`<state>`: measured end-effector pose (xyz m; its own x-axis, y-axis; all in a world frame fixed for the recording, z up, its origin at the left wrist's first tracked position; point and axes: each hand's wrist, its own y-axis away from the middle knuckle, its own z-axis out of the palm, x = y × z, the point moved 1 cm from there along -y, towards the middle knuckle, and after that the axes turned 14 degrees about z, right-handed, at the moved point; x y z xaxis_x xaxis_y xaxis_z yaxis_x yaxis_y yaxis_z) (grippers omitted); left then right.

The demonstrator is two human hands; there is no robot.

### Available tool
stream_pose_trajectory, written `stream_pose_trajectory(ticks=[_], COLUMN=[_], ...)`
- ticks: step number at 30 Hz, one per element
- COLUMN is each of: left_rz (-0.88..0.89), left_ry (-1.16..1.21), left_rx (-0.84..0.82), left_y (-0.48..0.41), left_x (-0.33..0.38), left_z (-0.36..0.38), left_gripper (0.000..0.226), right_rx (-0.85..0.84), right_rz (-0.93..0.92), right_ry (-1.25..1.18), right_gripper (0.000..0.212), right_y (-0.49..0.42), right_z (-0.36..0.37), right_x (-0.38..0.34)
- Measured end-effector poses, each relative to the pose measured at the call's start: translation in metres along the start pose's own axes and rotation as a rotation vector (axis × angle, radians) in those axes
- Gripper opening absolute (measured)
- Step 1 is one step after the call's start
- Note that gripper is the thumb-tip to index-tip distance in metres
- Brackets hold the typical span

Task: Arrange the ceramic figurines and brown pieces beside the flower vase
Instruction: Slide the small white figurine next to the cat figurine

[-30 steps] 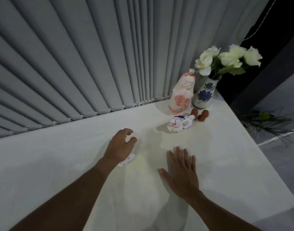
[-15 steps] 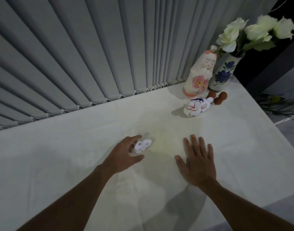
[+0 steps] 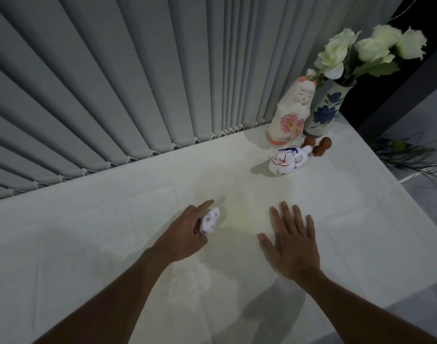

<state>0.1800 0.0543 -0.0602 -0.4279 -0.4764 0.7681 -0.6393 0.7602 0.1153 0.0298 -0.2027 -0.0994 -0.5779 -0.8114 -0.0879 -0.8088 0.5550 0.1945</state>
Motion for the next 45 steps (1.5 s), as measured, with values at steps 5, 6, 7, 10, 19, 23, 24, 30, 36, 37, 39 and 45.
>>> stream_pose_trajectory(ticks=[5, 6, 7, 10, 19, 23, 24, 30, 36, 37, 39, 45], left_rz=[0.143, 0.160, 0.164, 0.124, -0.041, -0.005, 0.007, -0.039, -0.068, -0.070, -0.065, -0.041], left_ry=[-0.111, -0.109, -0.101, -0.076, -0.166, -0.185, -0.189, -0.198, -0.223, -0.228, -0.228, -0.192], left_rx=[-0.159, -0.165, -0.166, -0.097, 0.159, 0.182, 0.184, 0.193, 0.144, 0.137, 0.132, 0.097], left_y=[-0.009, -0.010, -0.013, -0.020, -0.082, -0.128, -0.140, -0.193, -0.218, -0.219, -0.217, -0.215], left_x=[-0.002, -0.004, -0.007, -0.006, 0.025, 0.035, 0.038, 0.049, 0.050, 0.049, 0.045, 0.041], left_z=[-0.005, -0.006, -0.007, -0.011, -0.011, -0.010, -0.010, -0.002, 0.015, 0.018, 0.020, 0.014], left_gripper=[0.077, 0.073, 0.069, 0.069, 0.047, 0.050, 0.050, 0.050, 0.050, 0.049, 0.049, 0.060], right_rx=[-0.006, -0.008, -0.010, -0.021, -0.053, -0.058, -0.058, -0.062, -0.013, -0.005, 0.006, 0.024], right_rz=[0.000, 0.000, -0.001, -0.005, 0.003, -0.003, -0.006, -0.009, -0.012, -0.014, -0.016, -0.018], right_ry=[0.004, 0.003, 0.000, -0.003, -0.032, -0.072, -0.081, -0.102, -0.147, -0.147, -0.147, -0.142], right_gripper=[0.077, 0.077, 0.077, 0.077, 0.076, 0.076, 0.075, 0.076, 0.076, 0.076, 0.076, 0.075], right_y=[0.000, 0.000, 0.000, 0.000, -0.001, -0.003, -0.003, -0.006, -0.009, -0.009, -0.009, -0.010], right_z=[0.000, 0.000, 0.000, 0.000, -0.004, -0.004, -0.003, 0.002, 0.006, 0.006, 0.006, 0.007], right_x=[0.000, 0.000, 0.000, 0.001, -0.001, 0.001, 0.001, 0.004, 0.004, 0.004, 0.005, 0.004])
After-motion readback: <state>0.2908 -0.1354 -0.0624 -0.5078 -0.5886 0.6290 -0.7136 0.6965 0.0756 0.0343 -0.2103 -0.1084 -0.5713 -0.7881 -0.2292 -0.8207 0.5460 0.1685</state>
